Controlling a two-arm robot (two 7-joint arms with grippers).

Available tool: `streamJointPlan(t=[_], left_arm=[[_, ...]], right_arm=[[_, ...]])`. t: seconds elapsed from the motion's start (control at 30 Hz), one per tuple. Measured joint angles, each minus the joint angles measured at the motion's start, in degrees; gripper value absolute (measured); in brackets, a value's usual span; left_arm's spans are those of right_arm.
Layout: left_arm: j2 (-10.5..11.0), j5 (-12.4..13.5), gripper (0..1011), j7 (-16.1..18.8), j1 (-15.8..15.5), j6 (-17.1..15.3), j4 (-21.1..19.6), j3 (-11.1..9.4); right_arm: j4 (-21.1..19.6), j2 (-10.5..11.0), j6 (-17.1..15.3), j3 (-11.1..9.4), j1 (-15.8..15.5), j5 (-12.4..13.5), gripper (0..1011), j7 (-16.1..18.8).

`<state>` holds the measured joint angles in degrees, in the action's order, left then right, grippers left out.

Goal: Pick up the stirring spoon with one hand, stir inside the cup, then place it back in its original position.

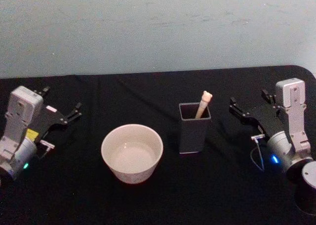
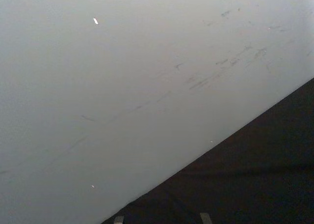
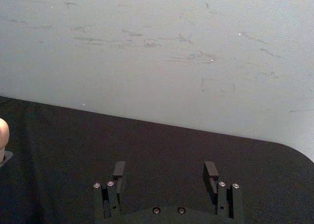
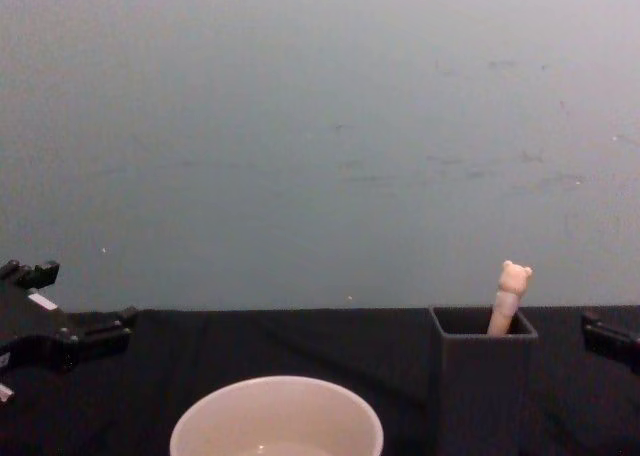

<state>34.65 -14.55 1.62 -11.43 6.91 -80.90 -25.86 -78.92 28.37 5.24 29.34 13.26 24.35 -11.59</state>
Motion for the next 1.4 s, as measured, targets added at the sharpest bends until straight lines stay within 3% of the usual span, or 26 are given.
streamJointPlan(t=[1.4], left_arm=[[0.0, 0.0, 1001, 0.0, 0.0, 0.0, 0.0, 0.0]], right_arm=[[-0.1, 0.0, 0.1, 0.0, 0.0, 0.0, 1003, -0.1]])
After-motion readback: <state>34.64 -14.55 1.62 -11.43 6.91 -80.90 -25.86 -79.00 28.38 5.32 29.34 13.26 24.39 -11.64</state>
